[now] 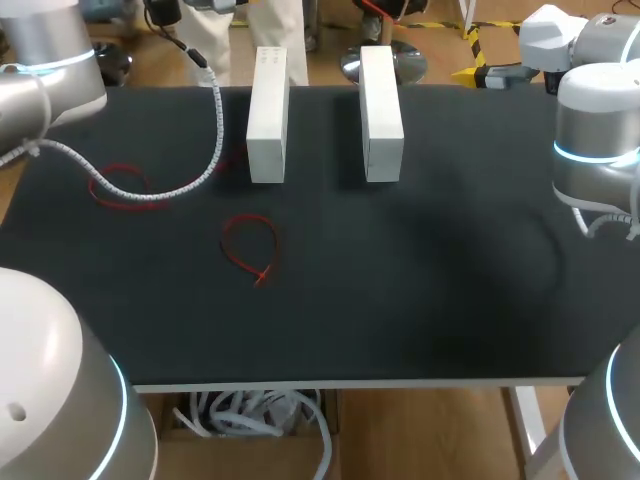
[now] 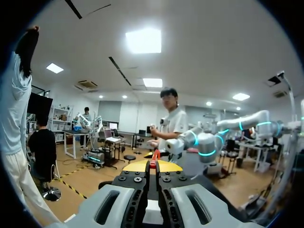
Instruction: Grab the tape and strap the tape.
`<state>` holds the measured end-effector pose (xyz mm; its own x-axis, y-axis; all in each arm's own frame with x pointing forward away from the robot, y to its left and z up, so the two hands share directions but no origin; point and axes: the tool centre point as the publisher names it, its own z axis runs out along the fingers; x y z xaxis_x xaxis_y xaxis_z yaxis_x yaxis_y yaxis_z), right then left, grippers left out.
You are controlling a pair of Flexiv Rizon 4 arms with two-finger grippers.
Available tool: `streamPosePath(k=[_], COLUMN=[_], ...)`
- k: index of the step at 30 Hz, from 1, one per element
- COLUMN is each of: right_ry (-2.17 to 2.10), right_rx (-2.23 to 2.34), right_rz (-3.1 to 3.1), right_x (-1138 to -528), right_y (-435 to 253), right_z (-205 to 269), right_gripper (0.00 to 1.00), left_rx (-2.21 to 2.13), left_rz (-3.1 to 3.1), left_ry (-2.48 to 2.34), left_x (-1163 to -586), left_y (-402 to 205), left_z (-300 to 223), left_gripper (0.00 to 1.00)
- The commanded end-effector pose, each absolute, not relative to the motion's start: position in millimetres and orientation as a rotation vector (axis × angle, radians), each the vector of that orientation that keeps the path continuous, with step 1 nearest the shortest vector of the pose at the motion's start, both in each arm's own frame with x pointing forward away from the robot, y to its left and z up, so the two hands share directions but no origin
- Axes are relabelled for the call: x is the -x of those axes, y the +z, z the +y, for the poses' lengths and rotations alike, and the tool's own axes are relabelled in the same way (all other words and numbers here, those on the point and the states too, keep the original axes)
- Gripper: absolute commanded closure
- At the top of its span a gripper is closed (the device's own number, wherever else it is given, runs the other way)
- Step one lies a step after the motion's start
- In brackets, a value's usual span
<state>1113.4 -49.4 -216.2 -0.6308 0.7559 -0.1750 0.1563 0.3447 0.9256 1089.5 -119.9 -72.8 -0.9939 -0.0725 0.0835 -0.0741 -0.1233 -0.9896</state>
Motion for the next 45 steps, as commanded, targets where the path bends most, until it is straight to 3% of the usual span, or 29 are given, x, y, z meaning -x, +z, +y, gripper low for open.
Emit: streamPosePath(k=[1, 41, 45], right_ry=[1.29, 1.29, 1.516], right_rx=[-0.793, -0.793, -0.895], right_rz=[2.011, 2.011, 1.933], right_x=[-1113.5, -1113.5, -1112.8], right_y=[-216.4, -216.4, -211.4], right_z=[-49.6, -49.6, -37.6], right_gripper=[0.0, 0.0, 0.0], left_rx=[-0.157, -0.177, -0.177], left_rz=[-2.084, -2.118, -2.118], left_ry=[2.341, 2.35, 2.35], left_x=[-1092.0, -1092.5, -1092.5], left_y=[-69.3, -56.7, -56.7], left_z=[-118.3, -120.5, -120.5], left_gripper=[1.0, 1.0, 1.0])
